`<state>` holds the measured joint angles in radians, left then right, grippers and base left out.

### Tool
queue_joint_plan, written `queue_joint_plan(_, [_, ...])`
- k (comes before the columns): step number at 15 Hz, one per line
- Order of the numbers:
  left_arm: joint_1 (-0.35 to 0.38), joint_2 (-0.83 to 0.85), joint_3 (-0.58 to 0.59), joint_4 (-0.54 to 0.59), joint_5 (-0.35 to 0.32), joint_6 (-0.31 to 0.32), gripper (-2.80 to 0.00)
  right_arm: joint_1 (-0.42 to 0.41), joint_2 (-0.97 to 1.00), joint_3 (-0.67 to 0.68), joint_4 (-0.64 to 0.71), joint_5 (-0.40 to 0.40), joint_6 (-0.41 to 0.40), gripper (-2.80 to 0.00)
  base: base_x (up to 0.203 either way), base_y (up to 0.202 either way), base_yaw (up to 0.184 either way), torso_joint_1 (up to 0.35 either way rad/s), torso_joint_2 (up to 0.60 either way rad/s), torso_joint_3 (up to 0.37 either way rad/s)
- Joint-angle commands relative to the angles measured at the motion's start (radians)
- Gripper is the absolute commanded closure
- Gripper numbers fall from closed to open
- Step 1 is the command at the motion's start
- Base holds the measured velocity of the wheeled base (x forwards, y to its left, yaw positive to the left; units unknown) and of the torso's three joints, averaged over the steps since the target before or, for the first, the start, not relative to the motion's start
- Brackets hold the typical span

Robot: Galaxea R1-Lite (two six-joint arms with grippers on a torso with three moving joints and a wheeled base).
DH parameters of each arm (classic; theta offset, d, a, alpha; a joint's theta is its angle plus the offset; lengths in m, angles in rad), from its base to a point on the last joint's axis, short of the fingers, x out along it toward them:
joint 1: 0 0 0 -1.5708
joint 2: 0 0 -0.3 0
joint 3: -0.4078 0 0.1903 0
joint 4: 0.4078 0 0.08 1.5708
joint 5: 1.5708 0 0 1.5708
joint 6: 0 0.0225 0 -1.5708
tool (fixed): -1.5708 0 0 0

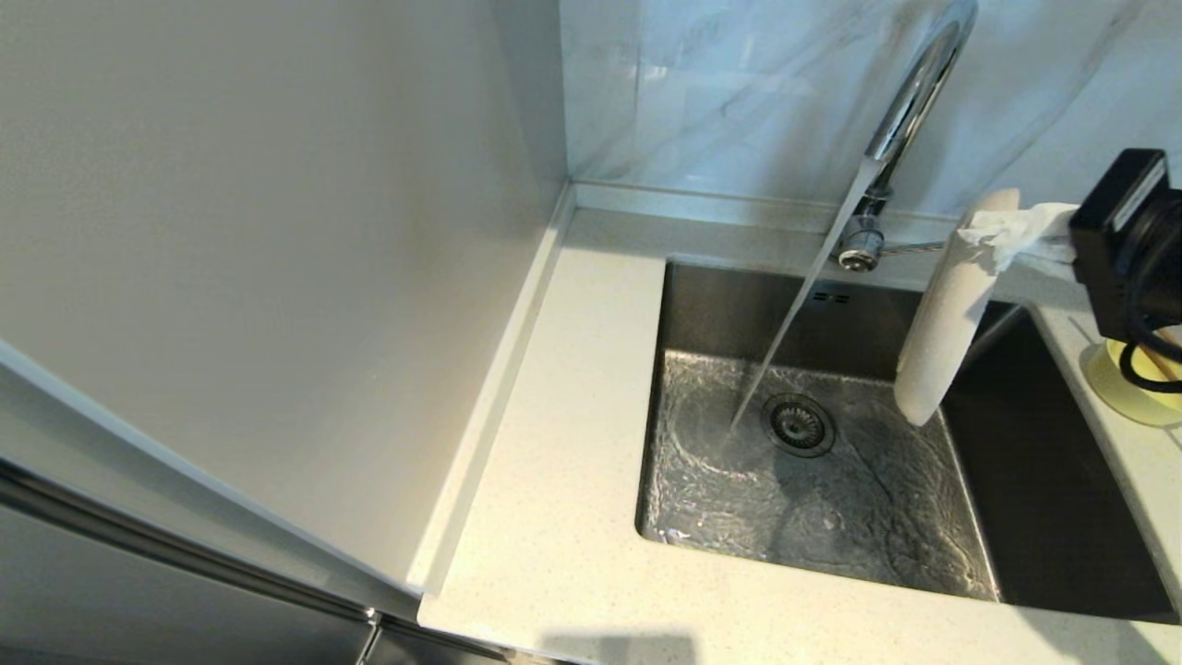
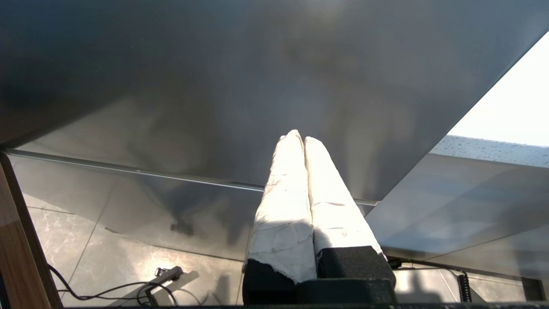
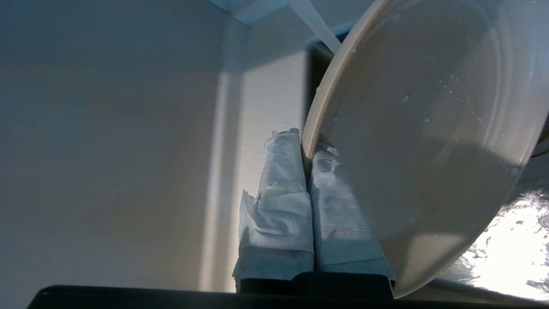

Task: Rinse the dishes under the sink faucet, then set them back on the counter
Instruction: Place the plate on the table

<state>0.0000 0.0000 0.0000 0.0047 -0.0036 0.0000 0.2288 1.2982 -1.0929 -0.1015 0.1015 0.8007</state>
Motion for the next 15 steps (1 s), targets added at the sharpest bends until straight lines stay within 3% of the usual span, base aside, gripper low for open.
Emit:
queue_joint_plan(1, [0.0,0.0,0.0,0.0,0.001,0.0,0.0,-0.083,-0.071,0.007,-0.002,0.126,0.145,0.0,0.0,0.0,0.0,0.0,0.0,0.0])
queue_joint_plan(2, [0.0,0.0,0.0,0.0,0.001,0.0,0.0,-0.141,-0.084,0.012,-0.002,0.201,0.199,0.0,0.0,0.0,0.0,0.0,0.0,0.0])
queue_joint_plan(4, [0.0,0.0,0.0,0.0,0.001,0.0,0.0,-0.291,-0.111,0.026,-0.006,0.431,0.331,0.0,0.0,0.0,0.0,0.0,0.0,0.0])
queue_joint_plan(5, [0.0,0.0,0.0,0.0,0.001,0.0,0.0,-0.344,-0.118,0.057,-0.022,0.552,0.389,0.0,0.0,0.0,0.0,0.0,0.0,0.0])
queue_joint_plan(6, [0.0,0.0,0.0,0.0,0.001,0.0,0.0,-0.362,-0.114,0.13,-0.064,0.613,0.414,0.0,0.0,0.0,0.0,0.0,0.0,0.0])
queue_joint_plan(8, [0.0,0.0,0.0,0.0,0.001,0.0,0.0,-0.37,-0.073,0.312,-0.247,0.649,0.445,0.0,0.0,0.0,0.0,0.0,0.0,0.0])
queue_joint_plan(10, [0.0,0.0,0.0,0.0,0.001,0.0,0.0,-0.373,-0.058,0.384,-0.385,0.672,0.454,0.0,0.0,0.0,0.0,0.0,0.0,0.0])
queue_joint_plan(13, [0.0,0.0,0.0,0.0,0.0,0.0,0.0,-0.382,-0.116,0.196,-0.324,0.678,0.447,0.0,0.0,0.0,0.0,0.0,0.0,0.0])
queue_joint_plan(15, [0.0,0.0,0.0,0.0,0.001,0.0,0.0,-0.403,-0.141,-0.002,-0.137,0.67,0.376,0.0,0.0,0.0,0.0,0.0,0.0,0.0])
